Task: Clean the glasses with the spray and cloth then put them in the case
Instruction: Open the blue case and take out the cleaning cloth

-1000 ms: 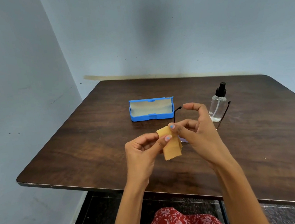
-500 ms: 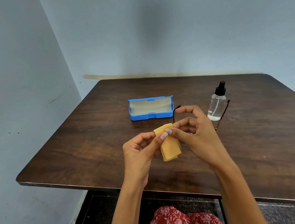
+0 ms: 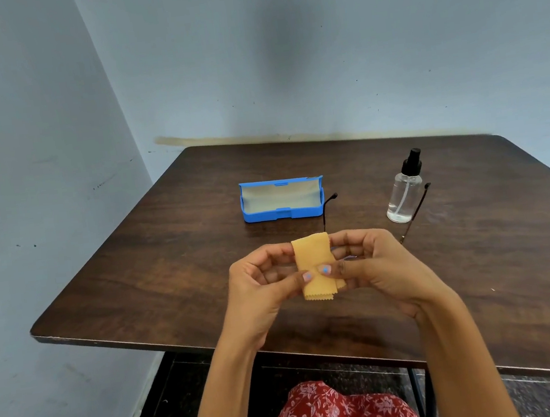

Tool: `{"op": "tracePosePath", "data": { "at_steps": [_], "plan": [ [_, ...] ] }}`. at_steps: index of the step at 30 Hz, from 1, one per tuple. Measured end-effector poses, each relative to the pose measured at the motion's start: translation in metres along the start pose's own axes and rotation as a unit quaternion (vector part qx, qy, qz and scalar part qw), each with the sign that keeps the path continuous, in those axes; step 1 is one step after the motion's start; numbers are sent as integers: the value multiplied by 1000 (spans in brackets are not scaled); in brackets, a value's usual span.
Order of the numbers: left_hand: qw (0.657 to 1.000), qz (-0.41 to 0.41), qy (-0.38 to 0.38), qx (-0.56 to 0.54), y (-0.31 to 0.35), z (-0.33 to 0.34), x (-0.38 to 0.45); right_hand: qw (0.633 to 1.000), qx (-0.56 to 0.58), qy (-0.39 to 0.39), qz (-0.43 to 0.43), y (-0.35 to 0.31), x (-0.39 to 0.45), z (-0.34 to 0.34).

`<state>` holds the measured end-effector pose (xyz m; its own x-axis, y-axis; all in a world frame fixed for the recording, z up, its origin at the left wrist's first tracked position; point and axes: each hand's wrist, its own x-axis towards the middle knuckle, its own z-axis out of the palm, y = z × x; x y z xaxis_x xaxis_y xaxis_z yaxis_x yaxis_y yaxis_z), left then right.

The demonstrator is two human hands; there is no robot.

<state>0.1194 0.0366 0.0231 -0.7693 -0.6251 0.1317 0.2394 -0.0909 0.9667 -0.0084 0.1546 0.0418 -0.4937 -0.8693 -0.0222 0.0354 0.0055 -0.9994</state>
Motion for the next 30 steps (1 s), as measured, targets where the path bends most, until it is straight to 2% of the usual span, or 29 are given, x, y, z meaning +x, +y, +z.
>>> {"op": "tracePosePath", "data": {
  "at_steps": [5,11,15,21,23,26,30],
  "plan": [
    [998,35,48,24,-3,3,2,996,-17,47,-72,3,2,5],
    [996,-74,46,-35,-7,5,5,988,-75,84,-105,14,8,4],
    [992,-101,58,-36,-14,4,6,986,-104,106,-77,24,9,6],
    [991,-90,74,64,-29,-1,8,979,-167,119,-17,38,14,11],
    [984,-68,78,146,-37,-4,10,970,-209,121,-19,47,17,13],
    [946,13,82,315,-46,-5,9,954,-259,144,-34,59,22,18],
    [892,70,60,442,-48,-3,8,934,-320,150,-50,65,27,20]
  ]
}}
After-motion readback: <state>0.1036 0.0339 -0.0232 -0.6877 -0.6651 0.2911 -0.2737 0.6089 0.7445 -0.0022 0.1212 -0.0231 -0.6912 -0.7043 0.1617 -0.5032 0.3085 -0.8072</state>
